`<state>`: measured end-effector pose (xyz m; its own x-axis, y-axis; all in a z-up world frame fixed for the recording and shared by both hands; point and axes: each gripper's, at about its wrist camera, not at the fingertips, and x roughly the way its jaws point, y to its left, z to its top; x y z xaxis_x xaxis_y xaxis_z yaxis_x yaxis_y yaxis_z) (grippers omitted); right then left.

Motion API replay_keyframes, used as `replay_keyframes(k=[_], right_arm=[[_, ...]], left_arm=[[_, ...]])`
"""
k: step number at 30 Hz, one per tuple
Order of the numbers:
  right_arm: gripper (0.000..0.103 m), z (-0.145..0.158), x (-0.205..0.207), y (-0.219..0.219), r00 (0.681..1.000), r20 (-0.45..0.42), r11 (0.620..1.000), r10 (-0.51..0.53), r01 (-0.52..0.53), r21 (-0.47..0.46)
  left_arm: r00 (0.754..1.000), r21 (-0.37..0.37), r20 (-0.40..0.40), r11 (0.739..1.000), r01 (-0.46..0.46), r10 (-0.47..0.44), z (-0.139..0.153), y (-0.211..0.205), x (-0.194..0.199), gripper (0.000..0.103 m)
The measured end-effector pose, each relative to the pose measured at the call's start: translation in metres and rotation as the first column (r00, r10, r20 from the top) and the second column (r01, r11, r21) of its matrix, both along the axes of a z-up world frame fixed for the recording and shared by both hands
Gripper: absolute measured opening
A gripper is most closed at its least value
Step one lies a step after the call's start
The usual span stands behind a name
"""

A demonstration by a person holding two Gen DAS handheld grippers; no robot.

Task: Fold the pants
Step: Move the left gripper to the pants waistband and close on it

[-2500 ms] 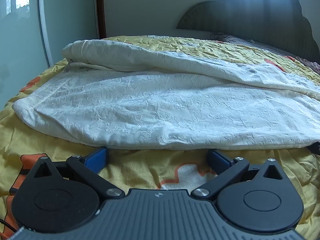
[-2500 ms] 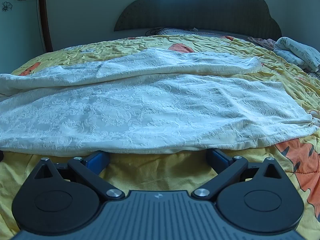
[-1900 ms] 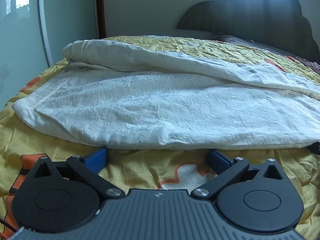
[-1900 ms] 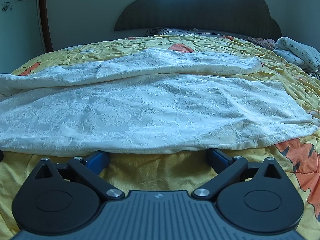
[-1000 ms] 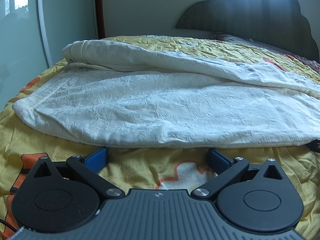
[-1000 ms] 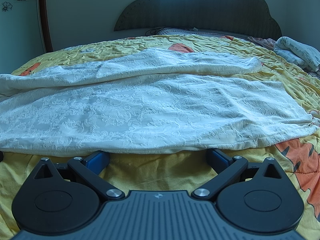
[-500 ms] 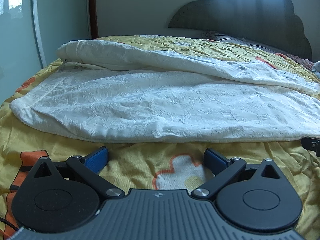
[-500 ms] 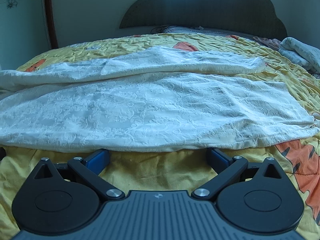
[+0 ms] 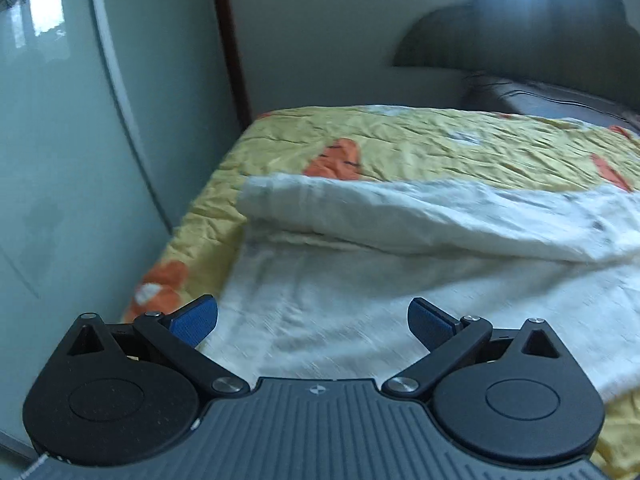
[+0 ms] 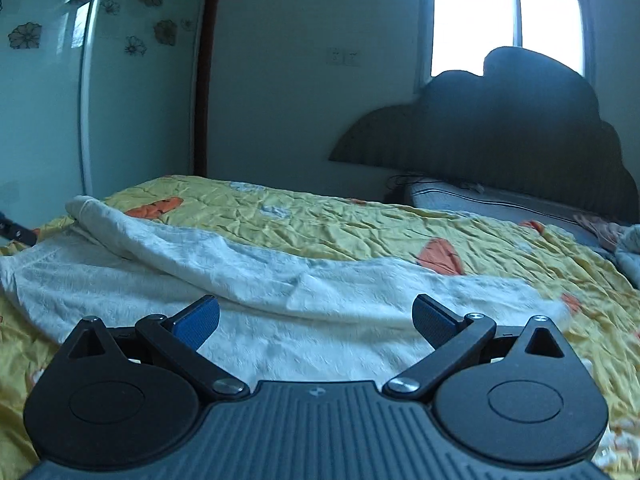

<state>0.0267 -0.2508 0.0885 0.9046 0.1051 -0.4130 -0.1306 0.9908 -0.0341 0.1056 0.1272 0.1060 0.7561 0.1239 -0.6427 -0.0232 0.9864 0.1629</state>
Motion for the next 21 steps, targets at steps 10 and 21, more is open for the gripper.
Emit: replay_keyframes(k=[10,21], right_arm=[[0.103,0.021,0.056,0.057,0.986,0.017,0.983,0.169,-0.167,-0.079],[0.103,0.036,0.093,0.084,0.968,-0.012,0.966,0.249,-0.250,-0.064]], left_arm=[[0.993,-0.005,-0.006,0.993,-0.120,0.119,0.000,0.035,0.074,0.102],[0.998,-0.133,-0.008,0.989,-0.069,0.069,-0.003,0.061,0.083,0.102]])
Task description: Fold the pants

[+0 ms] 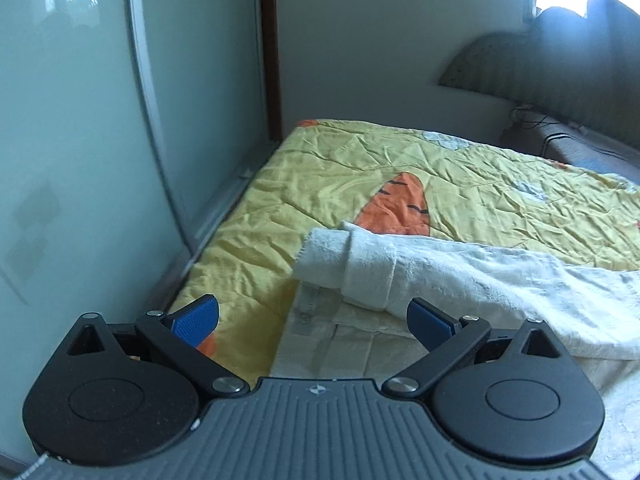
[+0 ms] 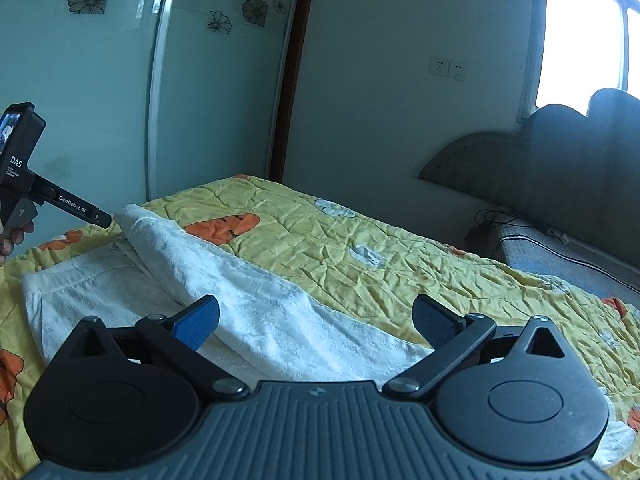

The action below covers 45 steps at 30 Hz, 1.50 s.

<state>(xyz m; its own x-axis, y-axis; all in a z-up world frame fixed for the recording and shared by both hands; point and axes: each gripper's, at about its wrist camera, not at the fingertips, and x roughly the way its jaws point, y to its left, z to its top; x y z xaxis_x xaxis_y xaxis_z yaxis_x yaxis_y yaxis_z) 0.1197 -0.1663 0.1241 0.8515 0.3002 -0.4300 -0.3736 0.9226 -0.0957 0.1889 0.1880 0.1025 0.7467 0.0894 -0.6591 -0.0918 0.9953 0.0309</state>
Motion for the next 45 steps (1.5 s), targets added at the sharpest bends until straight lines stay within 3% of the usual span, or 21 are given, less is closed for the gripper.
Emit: replay_keyframes(k=[3,7,13,16,18,22,24,25,27,31,34,37,39,41,45], right_arm=[[0.103,-0.009,0.022,0.002,0.997,-0.069,0.999,0.017,-0.013,0.051],[0.103,-0.014,0.047,-0.006,0.982,-0.181,0.989,0.050,-0.023,0.148],[0.103,-0.022,0.069,-0.005,0.984,-0.171,0.992,0.046,-0.025,0.125],[0.103,-0.030,0.087,-0.003,0.980,-0.192,0.993,0.054,-0.032,0.113],[0.103,-0.034,0.097,0.000,0.978,-0.197,0.994,0.062,-0.043,0.096],[0.103,-0.041,0.116,0.007,0.978,-0.193,0.995,0.081,-0.070,0.066],[0.103,-0.045,0.127,0.010,0.976,-0.191,0.994,0.104,-0.094,0.058],[0.103,-0.047,0.131,0.011,0.975,-0.189,0.993,0.115,-0.107,0.055],[0.103,-0.051,0.143,0.014,0.971,-0.191,0.990,0.142,-0.135,0.049],[0.103,-0.058,0.166,0.014,0.952,-0.209,0.975,0.223,-0.212,0.073],[0.103,-0.063,0.184,0.011,0.921,-0.249,0.954,0.299,-0.281,0.107],[0.103,-0.067,0.199,0.013,0.893,-0.285,0.938,0.348,-0.334,0.097],[0.103,-0.069,0.205,0.018,0.873,-0.306,0.924,0.381,-0.375,0.080],[0.103,-0.071,0.212,0.022,0.860,-0.315,0.914,0.401,-0.397,0.079],[0.103,-0.078,0.225,0.033,0.837,-0.346,0.901,0.424,-0.429,0.066]], left_arm=[[0.999,-0.057,-0.035,0.998,0.022,-0.024,-0.008,0.008,0.018,0.102],[0.989,-0.231,-0.102,0.970,0.080,-0.105,-0.014,0.025,0.055,0.102],[0.974,-0.400,-0.177,0.915,0.062,-0.143,-0.028,0.040,0.112,0.101],[0.954,-0.436,-0.238,0.897,0.065,-0.184,-0.039,0.036,0.135,0.099],[0.943,-0.441,-0.260,0.894,0.074,-0.206,-0.045,0.033,0.148,0.093],[0.927,-0.412,-0.298,0.907,0.089,-0.227,-0.054,0.026,0.164,0.072],[0.924,-0.397,-0.294,0.911,0.113,-0.243,-0.057,0.023,0.168,0.044],[0.925,-0.391,-0.284,0.912,0.128,-0.252,-0.057,0.022,0.168,0.037],[0.940,-0.345,-0.217,0.921,0.178,-0.263,-0.052,0.018,0.163,0.026],[0.938,-0.149,-0.063,0.933,0.328,-0.340,-0.032,-0.003,0.139,0.015],[0.894,0.004,0.117,0.901,0.434,-0.432,-0.008,-0.014,0.099,0.012],[0.811,0.114,0.261,0.851,0.512,-0.523,0.009,-0.021,0.049,0.011],[0.762,0.143,0.332,0.828,0.542,-0.556,0.016,-0.020,0.021,0.011],[0.737,0.136,0.371,0.818,0.559,-0.565,0.019,-0.017,0.001,0.011],[0.718,0.143,0.416,0.820,0.554,-0.557,0.016,-0.014,-0.023,0.011]])
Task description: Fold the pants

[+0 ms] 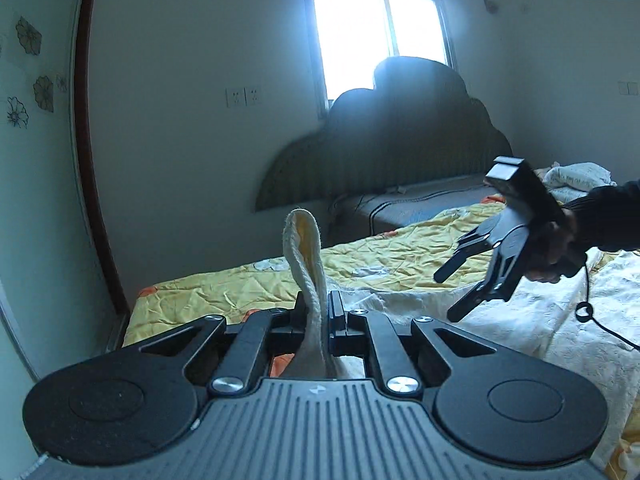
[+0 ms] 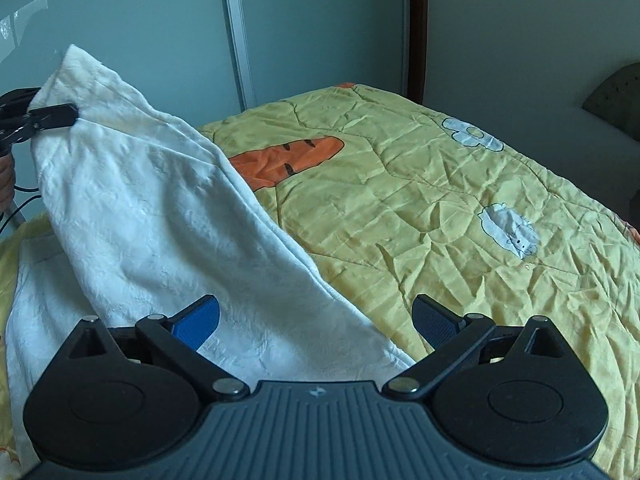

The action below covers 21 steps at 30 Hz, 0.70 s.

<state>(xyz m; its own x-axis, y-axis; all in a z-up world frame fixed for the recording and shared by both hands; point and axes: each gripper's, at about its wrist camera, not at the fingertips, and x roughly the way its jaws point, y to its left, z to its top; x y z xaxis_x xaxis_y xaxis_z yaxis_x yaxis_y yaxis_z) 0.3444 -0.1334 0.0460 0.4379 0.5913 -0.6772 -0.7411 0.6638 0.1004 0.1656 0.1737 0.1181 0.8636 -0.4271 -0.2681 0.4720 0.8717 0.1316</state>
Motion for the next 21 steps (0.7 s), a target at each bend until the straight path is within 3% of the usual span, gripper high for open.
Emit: replay_keyframes(k=[2,3,4,5,6,9,13,19,21], right_arm=[[0.103,-0.006,0.006,0.004,1.000,-0.024,1.000,0.018,-0.018,-0.011],[0.096,-0.008,0.008,0.006,0.999,-0.040,1.000,0.020,-0.021,-0.009],[0.086,-0.011,0.010,0.006,0.997,-0.065,1.000,0.028,-0.028,-0.006],[0.055,-0.013,0.011,0.007,0.994,-0.101,0.999,0.042,-0.042,0.003],[0.032,-0.015,0.011,0.008,0.992,-0.116,0.999,0.042,-0.041,0.006],[0.017,-0.010,-0.001,0.006,0.996,-0.080,1.000,0.030,-0.030,-0.003],[0.011,0.017,-0.032,-0.003,1.000,-0.007,0.999,0.015,-0.015,0.033],[0.010,0.044,-0.127,-0.013,0.999,0.046,0.996,0.025,-0.029,0.079],[0.009,0.034,-0.161,-0.009,0.999,0.040,0.998,0.029,-0.031,0.057]], left_arm=[[1.000,-0.017,-0.006,1.000,-0.010,0.009,-0.003,0.002,-0.006,0.011],[1.000,-0.023,-0.007,1.000,-0.018,0.017,-0.004,0.002,-0.008,0.011],[1.000,-0.024,-0.012,0.999,-0.022,0.022,-0.006,0.002,-0.008,0.011],[1.000,-0.025,-0.019,0.999,-0.024,0.024,-0.007,0.002,-0.009,0.011],[0.999,-0.023,-0.028,0.999,-0.029,0.028,-0.009,0.002,-0.004,0.011],[0.998,-0.024,-0.035,0.998,-0.059,0.058,-0.011,0.004,-0.002,0.011],[0.995,-0.072,-0.061,0.994,-0.085,0.080,-0.005,0.024,-0.007,0.011],[0.989,-0.154,-0.121,0.983,-0.103,0.085,-0.001,0.038,-0.036,0.011],[0.976,-0.193,-0.187,0.970,-0.145,0.109,-0.007,0.047,-0.046,0.030]])
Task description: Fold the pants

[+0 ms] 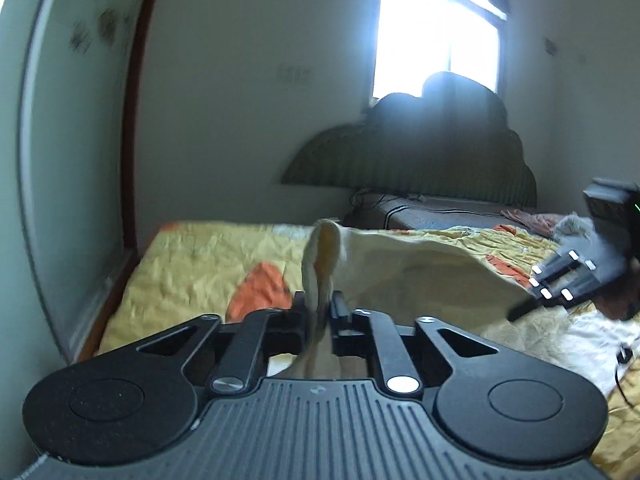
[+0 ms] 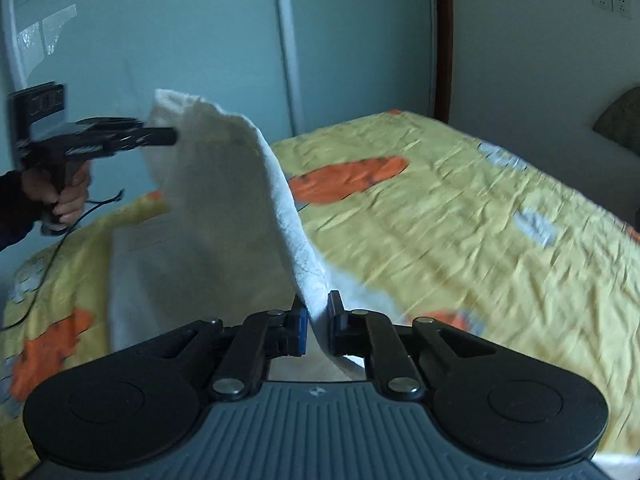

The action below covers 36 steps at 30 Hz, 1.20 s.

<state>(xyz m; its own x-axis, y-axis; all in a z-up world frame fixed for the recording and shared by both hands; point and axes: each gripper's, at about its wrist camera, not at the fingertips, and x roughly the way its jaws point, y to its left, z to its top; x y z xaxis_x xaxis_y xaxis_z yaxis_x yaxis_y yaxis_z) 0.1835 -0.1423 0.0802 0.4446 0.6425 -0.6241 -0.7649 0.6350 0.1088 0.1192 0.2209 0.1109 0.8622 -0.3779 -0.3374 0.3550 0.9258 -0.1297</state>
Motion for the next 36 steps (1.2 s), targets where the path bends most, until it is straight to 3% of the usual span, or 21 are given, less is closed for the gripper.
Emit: replay_keyframes(k=[2,5,9,11,14,19,20,21,24,28,33,34,36], right_arm=[[0.009,-0.017,-0.022,0.006,0.999,-0.034,1.000,-0.004,0.003,-0.019],[0.009,-0.038,-0.037,0.015,0.998,-0.062,0.999,-0.031,0.029,-0.046],[0.009,-0.040,-0.035,0.015,0.995,-0.062,0.996,-0.084,0.084,-0.013],[0.009,-0.033,-0.034,0.013,0.994,-0.054,0.995,-0.099,0.100,0.008],[0.009,-0.025,-0.039,0.014,0.994,-0.039,0.994,-0.104,0.105,0.016],[0.009,-0.018,-0.039,0.018,0.993,-0.024,0.993,-0.120,0.120,0.015],[0.009,-0.016,-0.038,0.018,0.992,-0.021,0.992,-0.124,0.125,0.018],[0.009,-0.015,-0.038,0.018,0.992,-0.019,0.991,-0.128,0.129,0.021],[0.009,-0.012,-0.038,0.015,0.991,-0.018,0.990,-0.136,0.137,0.041],[0.009,-0.009,-0.040,0.013,0.990,-0.014,0.989,-0.139,0.140,0.052],[0.009,-0.010,-0.045,0.014,0.991,-0.009,0.990,-0.134,0.134,0.033],[0.009,-0.010,-0.046,0.014,0.991,-0.008,0.990,-0.135,0.135,0.031],[0.009,-0.010,-0.045,0.015,0.990,-0.012,0.990,-0.139,0.139,0.030]], left_arm=[[0.998,-0.034,-0.064,0.999,-0.028,0.026,-0.010,0.009,-0.013,0.049],[0.983,-0.047,-0.166,0.995,-0.089,0.080,-0.021,0.021,-0.037,0.065],[0.957,-0.147,-0.261,0.975,-0.168,0.125,-0.022,0.030,-0.074,0.073],[0.938,-0.273,-0.324,0.938,-0.214,0.119,-0.025,0.035,-0.089,0.076],[0.923,-0.459,-0.377,0.849,-0.261,0.080,-0.032,0.031,-0.101,0.083],[0.872,-0.591,-0.483,0.706,-0.390,0.077,-0.045,0.027,-0.097,0.083],[0.861,-0.598,-0.504,0.688,-0.411,0.076,-0.047,0.027,-0.098,0.083],[0.852,-0.596,-0.518,0.684,-0.421,0.073,-0.046,0.025,-0.099,0.083],[0.838,-0.549,-0.539,0.720,-0.425,0.083,-0.042,0.015,-0.106,0.083],[0.812,-0.501,-0.576,0.743,-0.443,0.096,-0.048,0.006,-0.114,0.083],[0.813,-0.495,-0.560,0.723,-0.482,0.159,-0.051,0.003,-0.094,0.083],[0.820,-0.495,-0.549,0.726,-0.477,0.164,-0.049,0.002,-0.090,0.083],[0.807,-0.468,-0.562,0.735,-0.491,0.181,-0.049,-0.002,-0.079,0.080]])
